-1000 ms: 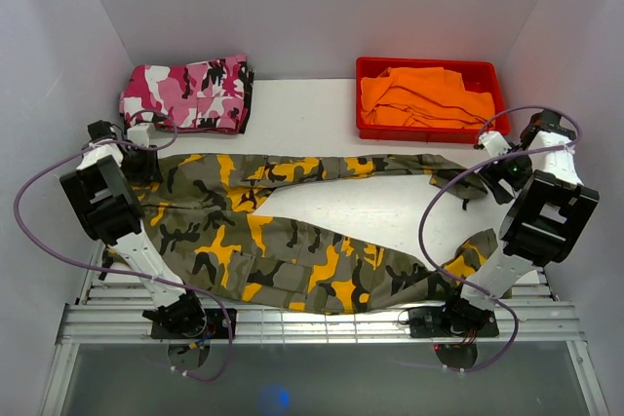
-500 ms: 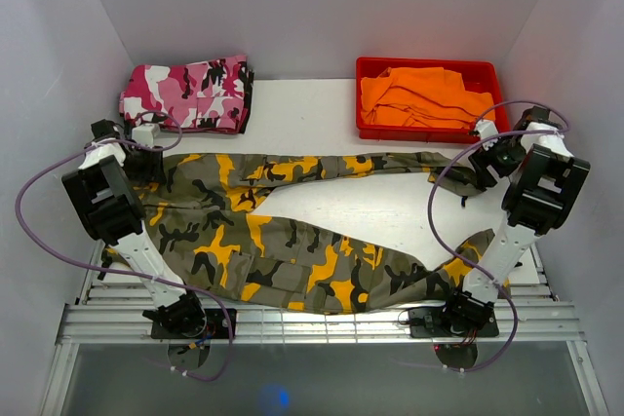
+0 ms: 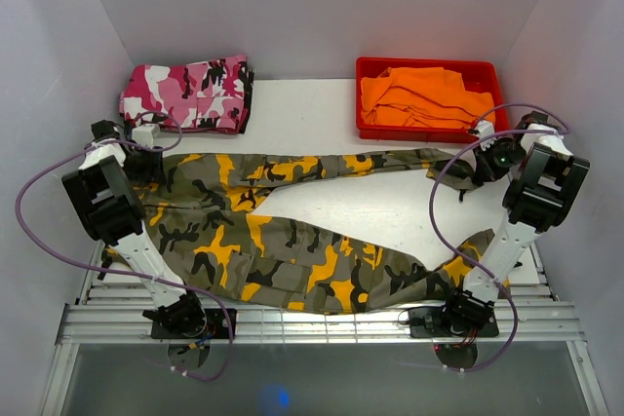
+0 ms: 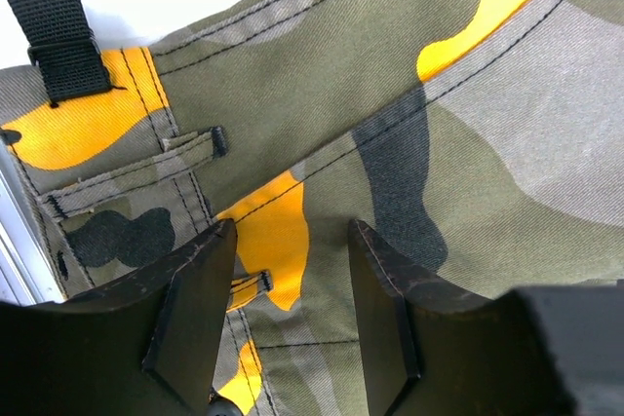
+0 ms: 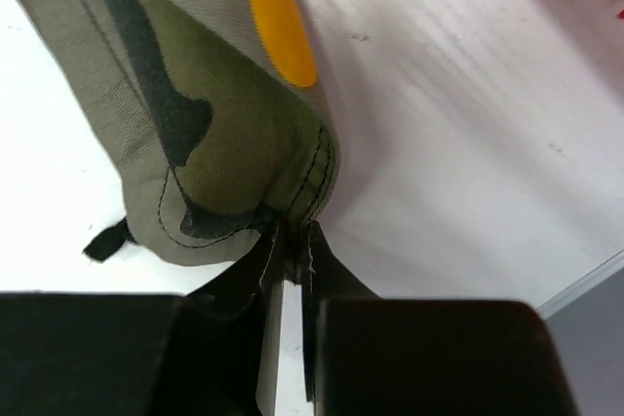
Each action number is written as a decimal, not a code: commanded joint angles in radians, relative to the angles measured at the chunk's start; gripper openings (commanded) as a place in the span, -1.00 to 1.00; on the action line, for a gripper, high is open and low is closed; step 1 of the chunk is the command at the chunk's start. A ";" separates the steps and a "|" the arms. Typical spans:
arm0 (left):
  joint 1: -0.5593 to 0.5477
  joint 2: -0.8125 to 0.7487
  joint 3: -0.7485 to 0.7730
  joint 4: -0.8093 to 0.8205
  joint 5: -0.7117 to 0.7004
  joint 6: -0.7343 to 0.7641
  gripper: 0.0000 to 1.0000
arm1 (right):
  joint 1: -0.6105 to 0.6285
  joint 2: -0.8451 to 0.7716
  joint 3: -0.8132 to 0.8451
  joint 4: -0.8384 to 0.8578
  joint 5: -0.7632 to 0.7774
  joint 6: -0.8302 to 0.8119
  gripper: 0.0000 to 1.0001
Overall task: Fold and stack the trousers
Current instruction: Flatten the trousers out
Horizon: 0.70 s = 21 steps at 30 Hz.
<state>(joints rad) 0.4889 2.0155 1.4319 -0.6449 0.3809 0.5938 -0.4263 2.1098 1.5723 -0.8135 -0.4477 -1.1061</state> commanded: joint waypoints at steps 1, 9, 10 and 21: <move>-0.001 -0.047 -0.027 -0.027 0.000 -0.009 0.20 | -0.012 -0.077 -0.006 -0.099 -0.033 -0.037 -0.84; 0.002 -0.081 -0.034 -0.021 0.010 -0.014 0.18 | -0.068 -0.275 0.124 -0.222 0.136 -0.213 -0.84; 0.002 -0.086 -0.042 -0.018 0.015 -0.018 0.18 | -0.081 -0.298 0.124 -0.220 0.148 -0.234 -0.84; 0.053 -0.113 -0.085 0.011 0.015 -0.028 0.07 | -0.229 -0.735 -0.011 -0.142 0.143 -0.578 -0.85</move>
<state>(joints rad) 0.4980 1.9621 1.3586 -0.6521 0.4236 0.5655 -0.5922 1.4662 1.5990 -1.0271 -0.3241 -1.5276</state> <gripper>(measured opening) 0.537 0.114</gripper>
